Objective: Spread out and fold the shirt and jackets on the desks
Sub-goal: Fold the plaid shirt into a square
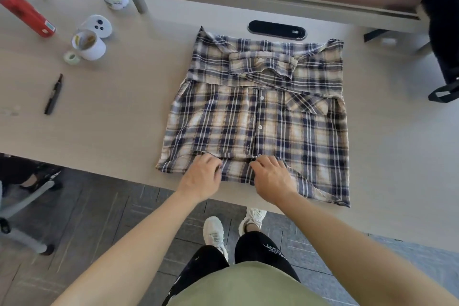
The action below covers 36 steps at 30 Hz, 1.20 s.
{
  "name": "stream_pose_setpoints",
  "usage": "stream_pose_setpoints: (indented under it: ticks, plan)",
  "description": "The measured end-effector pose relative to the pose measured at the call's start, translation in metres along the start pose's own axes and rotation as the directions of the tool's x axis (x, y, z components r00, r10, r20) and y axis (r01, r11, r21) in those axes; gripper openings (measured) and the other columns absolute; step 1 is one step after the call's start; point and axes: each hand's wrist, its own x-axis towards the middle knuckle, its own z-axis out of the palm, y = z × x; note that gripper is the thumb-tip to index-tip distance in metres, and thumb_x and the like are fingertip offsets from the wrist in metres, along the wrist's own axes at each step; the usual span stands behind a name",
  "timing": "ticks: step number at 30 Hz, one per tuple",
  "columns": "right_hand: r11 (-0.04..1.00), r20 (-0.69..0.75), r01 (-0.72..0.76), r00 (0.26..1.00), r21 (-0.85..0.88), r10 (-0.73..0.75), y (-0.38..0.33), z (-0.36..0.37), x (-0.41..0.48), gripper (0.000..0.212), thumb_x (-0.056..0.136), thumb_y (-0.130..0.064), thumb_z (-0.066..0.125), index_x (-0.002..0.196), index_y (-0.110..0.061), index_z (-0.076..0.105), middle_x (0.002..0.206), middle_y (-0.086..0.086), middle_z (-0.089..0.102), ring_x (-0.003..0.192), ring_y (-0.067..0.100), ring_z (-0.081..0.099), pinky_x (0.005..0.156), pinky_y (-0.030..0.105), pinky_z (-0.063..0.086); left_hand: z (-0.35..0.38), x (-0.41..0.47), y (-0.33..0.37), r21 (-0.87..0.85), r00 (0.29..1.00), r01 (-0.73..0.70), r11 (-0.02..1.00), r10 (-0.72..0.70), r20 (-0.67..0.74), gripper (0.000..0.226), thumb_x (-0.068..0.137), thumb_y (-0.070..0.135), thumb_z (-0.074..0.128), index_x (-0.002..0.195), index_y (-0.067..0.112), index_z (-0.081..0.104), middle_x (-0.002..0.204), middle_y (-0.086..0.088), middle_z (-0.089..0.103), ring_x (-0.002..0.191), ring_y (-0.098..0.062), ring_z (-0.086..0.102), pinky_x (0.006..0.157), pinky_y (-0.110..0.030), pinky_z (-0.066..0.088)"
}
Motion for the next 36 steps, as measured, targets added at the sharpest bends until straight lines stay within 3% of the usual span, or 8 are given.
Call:
stream_pose_setpoints:
  ticks: [5,11,14,17,20,24,27,36]
  plan:
    - [0.998,0.021,-0.065,0.998,-0.019,0.065,0.007,-0.01,0.005,0.051,0.097,-0.013,0.048,0.148,-0.018,0.042,0.155,0.006,0.034,0.143,0.028,0.03,0.116,0.044,0.025,0.008,0.016,0.011,0.116,0.993,0.072,0.991,-0.082,0.085,0.055,0.098,0.011,0.051,0.151,0.016,0.036,0.163,-0.004,0.019,0.148,-0.029,0.018,0.121,-0.045,0.024]
    - [0.991,0.042,-0.129,0.991,0.023,0.128,0.023,-0.008,0.0,0.051,0.104,-0.032,0.04,0.154,-0.021,0.031,0.166,0.006,0.015,0.154,0.025,0.01,0.122,0.047,0.013,-0.001,0.026,-0.001,0.211,0.934,0.018,0.977,-0.092,0.345,0.076,0.1,0.025,0.047,0.159,0.027,-0.001,0.165,0.001,-0.018,0.152,-0.022,-0.016,0.123,-0.045,0.002]
    - [0.992,-0.109,-0.128,0.986,0.005,0.128,0.033,-0.002,-0.024,0.046,0.098,-0.031,0.054,0.142,-0.022,0.048,0.152,0.011,0.04,0.143,0.032,0.032,0.114,0.055,0.03,-0.006,0.012,-0.011,0.251,0.956,0.077,0.965,-0.143,0.257,0.077,0.095,0.032,0.049,0.159,0.025,0.006,0.166,-0.005,-0.01,0.152,-0.028,-0.011,0.122,-0.051,0.004]
    - [0.995,-0.233,-0.097,0.968,-0.024,0.089,0.039,0.008,-0.056,0.038,0.082,-0.027,0.075,0.117,-0.016,0.065,0.124,0.008,0.056,0.11,0.031,0.052,0.086,0.053,0.05,-0.011,-0.012,-0.02,0.303,0.969,0.138,0.943,-0.192,0.154,0.07,0.091,0.037,0.054,0.154,0.025,0.025,0.158,-0.011,0.013,0.145,-0.036,0.013,0.116,-0.05,0.021]
    - [0.993,-0.19,-0.086,0.979,-0.077,0.071,0.037,0.018,-0.08,0.037,0.075,-0.018,0.078,0.11,-0.014,0.068,0.114,0.005,0.06,0.089,0.026,0.062,0.073,0.04,0.055,-0.006,-0.031,-0.032,0.331,0.985,0.076,0.94,-0.122,0.118,0.063,0.091,0.03,0.057,0.149,0.018,0.038,0.147,-0.008,0.032,0.13,-0.032,0.035,0.105,-0.044,0.037]
    - [0.944,-0.108,-0.33,0.938,0.021,0.33,0.039,0.024,-0.085,0.033,0.084,-0.001,0.066,0.113,-0.015,0.069,0.115,0.005,0.062,0.059,0.026,0.063,0.043,0.035,0.053,-0.001,-0.036,-0.044,0.294,0.986,0.135,0.946,-0.157,0.052,0.051,0.097,0.011,0.056,0.146,0.014,0.047,0.14,-0.008,0.044,0.091,-0.022,0.062,0.069,-0.032,0.054]
    - [0.887,-0.118,-0.441,0.882,0.135,0.457,0.037,0.023,-0.081,0.031,0.092,0.0,0.054,0.117,-0.013,0.068,0.123,0.009,0.059,0.066,0.035,0.063,0.051,0.044,0.055,0.002,-0.032,-0.045,0.24,0.979,0.2,0.95,-0.206,-0.002,0.044,0.097,0.009,0.058,0.14,0.014,0.055,0.136,-0.009,0.048,0.076,-0.022,0.063,0.062,-0.034,0.055]
    - [0.822,-0.215,-0.457,0.814,0.339,0.54,0.028,0.025,-0.089,0.032,0.098,0.001,0.044,0.123,-0.008,0.062,0.129,0.005,0.061,0.094,0.039,0.065,0.078,0.044,0.052,-0.005,-0.025,-0.041,-0.003,0.964,0.212,0.977,-0.21,-0.165,0.027,0.099,0.003,0.051,0.119,-0.001,0.068,0.135,-0.014,0.058,0.109,-0.034,0.064,0.087,-0.045,0.055]
